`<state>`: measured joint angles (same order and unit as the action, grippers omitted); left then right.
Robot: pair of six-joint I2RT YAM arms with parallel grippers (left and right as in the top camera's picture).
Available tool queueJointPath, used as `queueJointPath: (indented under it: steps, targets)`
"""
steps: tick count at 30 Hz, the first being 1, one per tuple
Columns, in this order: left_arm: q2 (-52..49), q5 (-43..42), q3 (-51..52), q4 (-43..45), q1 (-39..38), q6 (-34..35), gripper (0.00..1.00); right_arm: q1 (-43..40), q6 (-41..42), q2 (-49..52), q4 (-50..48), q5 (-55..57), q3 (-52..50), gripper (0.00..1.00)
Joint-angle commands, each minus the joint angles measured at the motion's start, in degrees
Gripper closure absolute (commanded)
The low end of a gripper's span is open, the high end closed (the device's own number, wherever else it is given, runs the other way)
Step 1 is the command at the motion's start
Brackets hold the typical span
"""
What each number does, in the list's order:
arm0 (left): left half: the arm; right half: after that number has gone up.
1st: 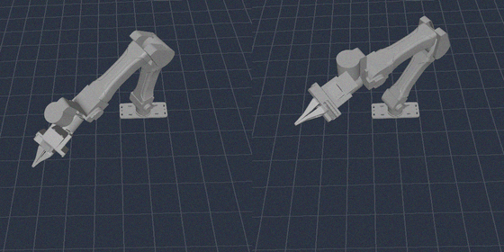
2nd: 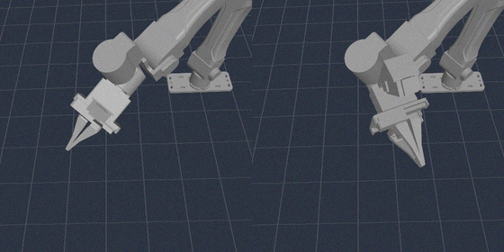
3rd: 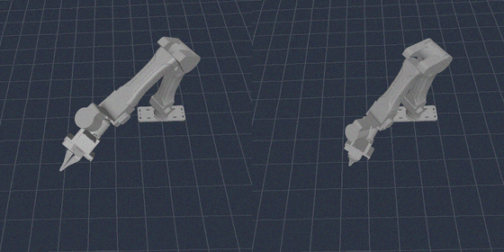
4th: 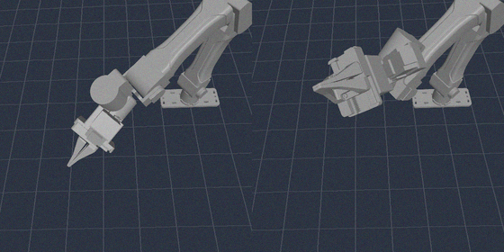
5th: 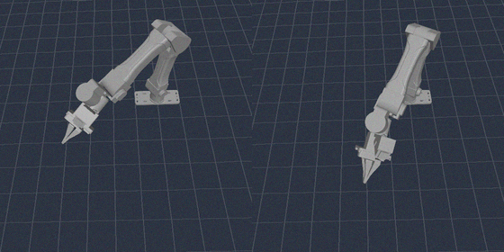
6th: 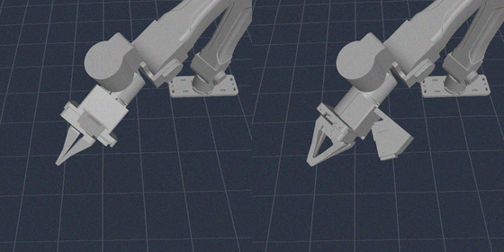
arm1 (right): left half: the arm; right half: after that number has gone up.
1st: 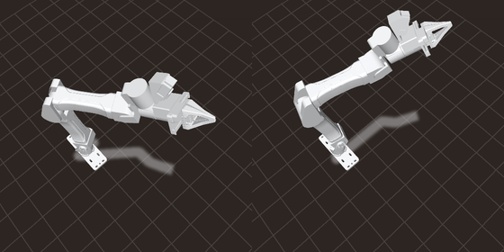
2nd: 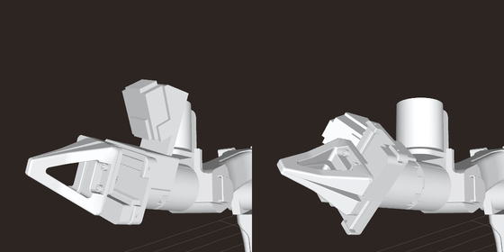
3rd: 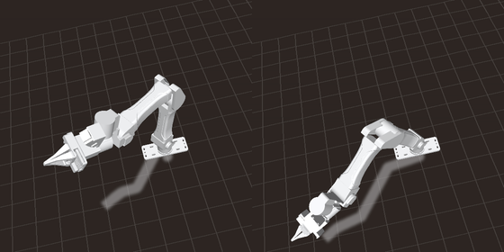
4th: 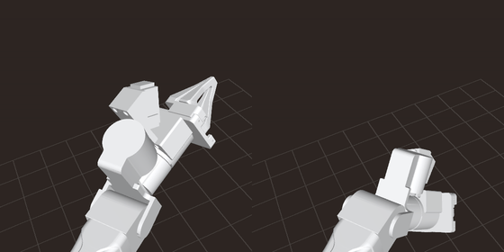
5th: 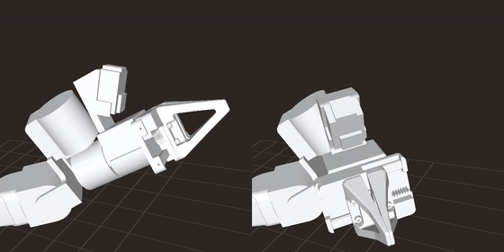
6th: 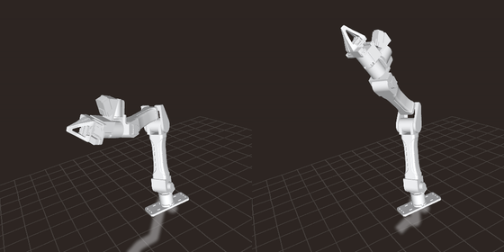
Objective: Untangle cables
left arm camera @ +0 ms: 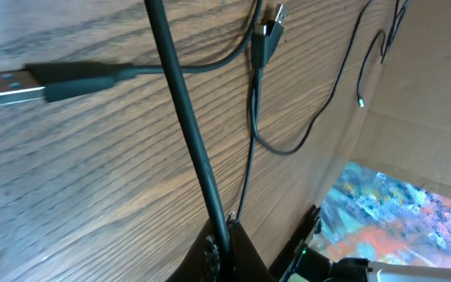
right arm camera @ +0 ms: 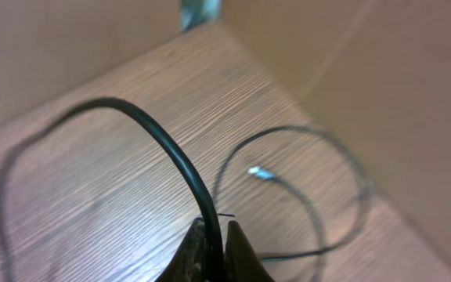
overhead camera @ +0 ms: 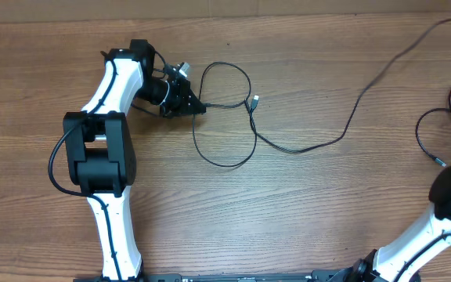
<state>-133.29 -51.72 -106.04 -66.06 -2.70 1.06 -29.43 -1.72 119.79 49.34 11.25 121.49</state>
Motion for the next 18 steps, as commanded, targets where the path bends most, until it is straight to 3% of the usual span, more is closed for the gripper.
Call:
queueJointPath:
  steps: [1,18]
  targets:
    - [0.0,0.0,-0.3,0.7,-0.8,3.7,0.96,1.4,0.0,4.5,-1.5,-3.6,0.4,0.95]
    - [0.0,-0.8,-2.5,0.9,-3.3,8.2,0.96,1.6,1.3,20.5,-10.3,-3.7,0.4,0.95]
